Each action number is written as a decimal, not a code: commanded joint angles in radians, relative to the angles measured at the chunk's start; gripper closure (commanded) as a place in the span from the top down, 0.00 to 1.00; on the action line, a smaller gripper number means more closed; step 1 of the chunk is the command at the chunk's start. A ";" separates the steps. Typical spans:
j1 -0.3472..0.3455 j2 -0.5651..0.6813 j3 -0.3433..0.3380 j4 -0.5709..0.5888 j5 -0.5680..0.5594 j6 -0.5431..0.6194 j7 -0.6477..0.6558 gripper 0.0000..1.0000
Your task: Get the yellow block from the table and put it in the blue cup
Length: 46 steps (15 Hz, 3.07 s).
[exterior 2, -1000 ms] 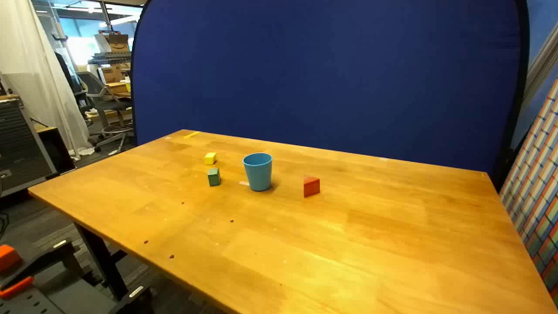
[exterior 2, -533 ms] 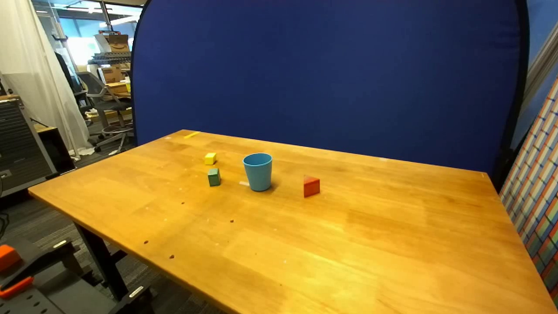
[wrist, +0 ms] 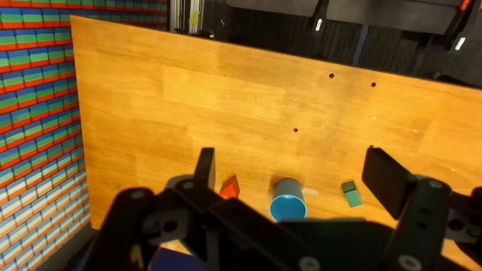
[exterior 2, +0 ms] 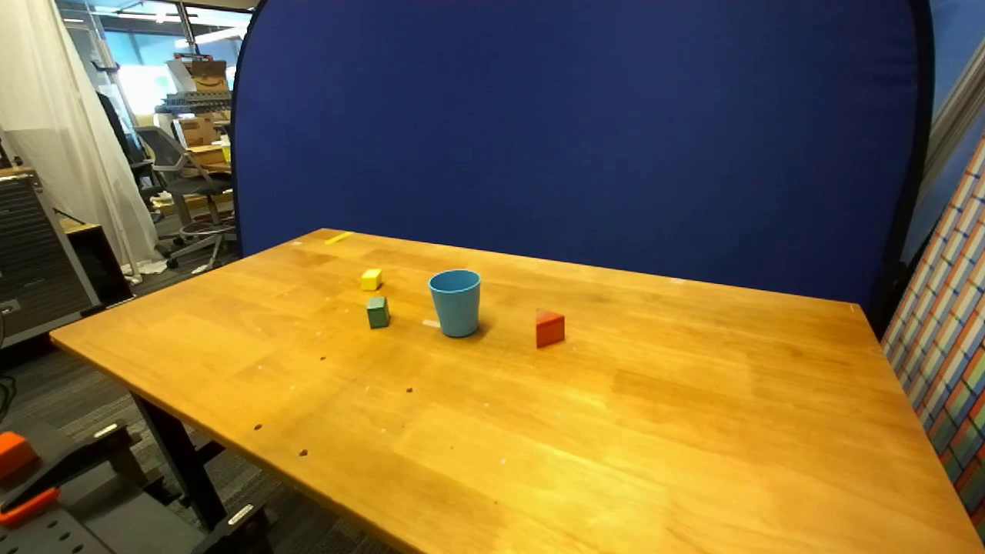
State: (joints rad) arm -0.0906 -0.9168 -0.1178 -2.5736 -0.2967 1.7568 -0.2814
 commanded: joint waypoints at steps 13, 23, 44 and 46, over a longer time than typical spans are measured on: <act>0.213 0.934 0.186 0.099 0.073 0.675 0.066 1.00; 0.226 1.349 0.254 0.452 0.024 0.747 -0.040 1.00; 0.286 1.696 0.264 0.841 -0.027 0.708 -0.145 1.00; 0.299 1.700 0.260 0.856 -0.043 0.700 -0.144 1.00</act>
State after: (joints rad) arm 0.1864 0.7526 0.1456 -1.7823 -0.3097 2.4863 -0.4166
